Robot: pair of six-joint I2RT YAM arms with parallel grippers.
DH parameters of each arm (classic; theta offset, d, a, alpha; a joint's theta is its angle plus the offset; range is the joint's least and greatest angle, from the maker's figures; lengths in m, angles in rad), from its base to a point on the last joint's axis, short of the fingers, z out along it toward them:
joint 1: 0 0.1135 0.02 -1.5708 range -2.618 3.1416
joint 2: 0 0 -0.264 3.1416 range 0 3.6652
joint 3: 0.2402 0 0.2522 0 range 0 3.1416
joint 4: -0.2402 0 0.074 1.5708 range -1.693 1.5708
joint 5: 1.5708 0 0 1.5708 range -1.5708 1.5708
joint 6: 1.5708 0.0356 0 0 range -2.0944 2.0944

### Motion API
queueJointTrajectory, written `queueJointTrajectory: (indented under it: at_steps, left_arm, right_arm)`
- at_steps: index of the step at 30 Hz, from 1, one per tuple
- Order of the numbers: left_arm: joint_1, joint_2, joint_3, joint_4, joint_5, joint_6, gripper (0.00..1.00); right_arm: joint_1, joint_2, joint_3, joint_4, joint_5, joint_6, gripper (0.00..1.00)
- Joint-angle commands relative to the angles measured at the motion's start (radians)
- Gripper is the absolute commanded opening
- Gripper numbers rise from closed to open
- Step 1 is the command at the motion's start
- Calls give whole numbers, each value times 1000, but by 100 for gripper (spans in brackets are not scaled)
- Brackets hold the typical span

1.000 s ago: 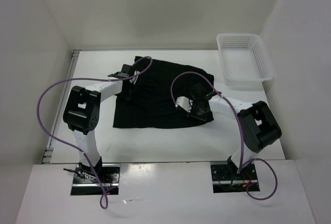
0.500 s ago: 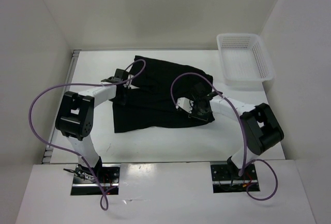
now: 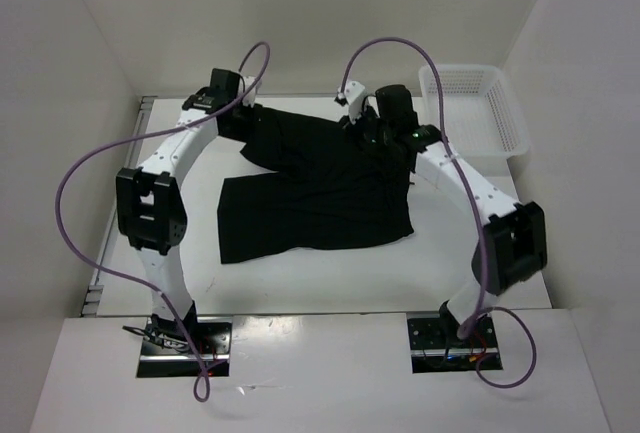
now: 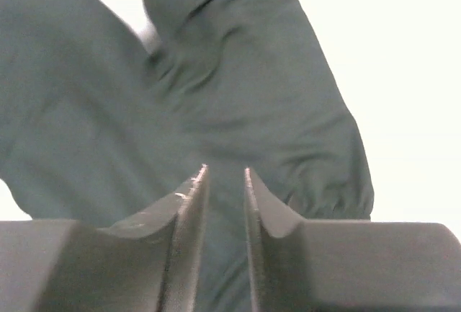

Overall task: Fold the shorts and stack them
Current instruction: Flatten the shorts out

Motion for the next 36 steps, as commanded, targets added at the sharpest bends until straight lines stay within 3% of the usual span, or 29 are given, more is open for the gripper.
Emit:
queueJointTrajectory:
  at_steps: [1, 9, 15, 18, 22, 23, 25, 36]
  left_arm:
    - [34, 176, 144, 12, 75, 3, 61]
    - [34, 421, 357, 55, 45, 3, 61]
    - [34, 505, 404, 75, -14, 3, 61]
    - [44, 528, 367, 85, -40, 3, 54]
    - [44, 515, 299, 85, -40, 3, 26]
    - [53, 501, 281, 85, -40, 3, 11]
    - [65, 446, 214, 85, -50, 3, 2]
    - [111, 192, -13, 65, -100, 3, 1]
  right_arm:
    - [-69, 160, 85, 185, 10, 161, 34]
    - [-185, 493, 340, 198, 176, 307, 34]
    - [-204, 556, 352, 198, 254, 298, 37]
    - [-223, 579, 331, 210, 308, 298, 37]
    - [-250, 601, 331, 210, 332, 307, 42]
    - [-251, 610, 331, 201, 332, 307, 46]
    - [-263, 621, 331, 192, 332, 307, 46]
    - [-272, 699, 369, 146, 345, 316, 56]
